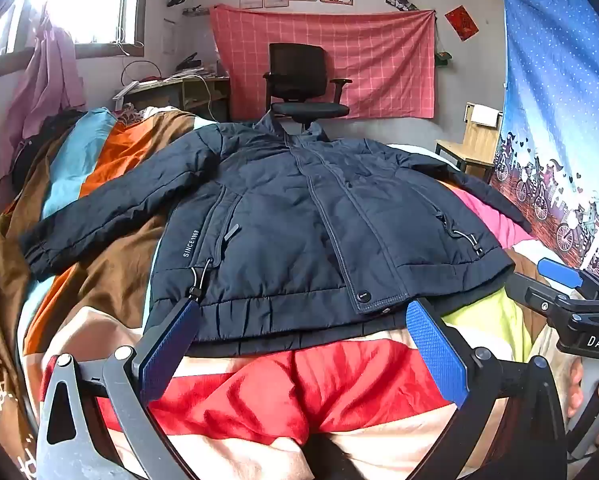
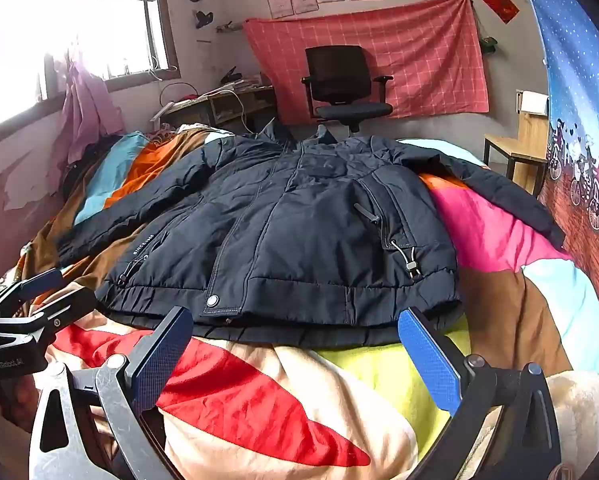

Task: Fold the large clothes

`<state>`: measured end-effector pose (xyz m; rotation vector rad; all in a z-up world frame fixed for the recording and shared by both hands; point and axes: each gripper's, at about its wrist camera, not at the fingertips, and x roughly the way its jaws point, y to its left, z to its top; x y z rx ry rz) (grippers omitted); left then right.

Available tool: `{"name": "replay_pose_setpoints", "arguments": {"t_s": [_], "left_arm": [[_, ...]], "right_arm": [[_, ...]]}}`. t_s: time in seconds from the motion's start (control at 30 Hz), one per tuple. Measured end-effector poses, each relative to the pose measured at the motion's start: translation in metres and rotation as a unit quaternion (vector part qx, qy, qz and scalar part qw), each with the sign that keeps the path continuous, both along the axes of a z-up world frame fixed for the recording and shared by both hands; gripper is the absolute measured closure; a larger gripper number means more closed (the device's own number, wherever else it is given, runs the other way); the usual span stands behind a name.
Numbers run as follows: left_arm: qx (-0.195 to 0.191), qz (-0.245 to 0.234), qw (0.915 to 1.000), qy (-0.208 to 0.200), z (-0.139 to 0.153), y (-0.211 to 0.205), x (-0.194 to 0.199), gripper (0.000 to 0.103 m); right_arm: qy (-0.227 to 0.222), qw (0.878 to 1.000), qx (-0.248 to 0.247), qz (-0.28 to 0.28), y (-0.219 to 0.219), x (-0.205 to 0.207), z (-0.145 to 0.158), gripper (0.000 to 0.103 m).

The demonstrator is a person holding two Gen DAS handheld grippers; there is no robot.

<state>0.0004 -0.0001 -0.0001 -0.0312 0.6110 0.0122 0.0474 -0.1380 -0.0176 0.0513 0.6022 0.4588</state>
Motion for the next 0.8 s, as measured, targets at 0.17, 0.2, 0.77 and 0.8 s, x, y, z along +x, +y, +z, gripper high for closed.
{"name": "replay_pose_setpoints", "arguments": {"t_s": [0.17, 0.2, 0.77, 0.8], "left_arm": [[0.0, -0.001, 1.0, 0.001, -0.0003, 0.0004, 0.0018, 0.002], [0.0, 0.0, 1.0, -0.002, 0.0002, 0.0, -0.0004, 0.002], [0.001, -0.001, 1.0, -0.003, 0.0002, 0.0, 0.0002, 0.002], [0.001, -0.001, 1.0, -0.003, 0.0002, 0.0002, 0.0005, 0.002]], "right_arm": [[0.001, 1.0, 0.0, -0.001, -0.0007, 0.0012, -0.0005, 0.0], [0.0, 1.0, 0.0, -0.001, -0.0007, 0.0012, -0.0006, 0.0], [0.006, 1.0, 0.002, -0.001, -0.0011, 0.001, -0.0013, 0.0], [0.006, 1.0, 0.002, -0.002, -0.0011, 0.0009, -0.0013, 0.0]]}}
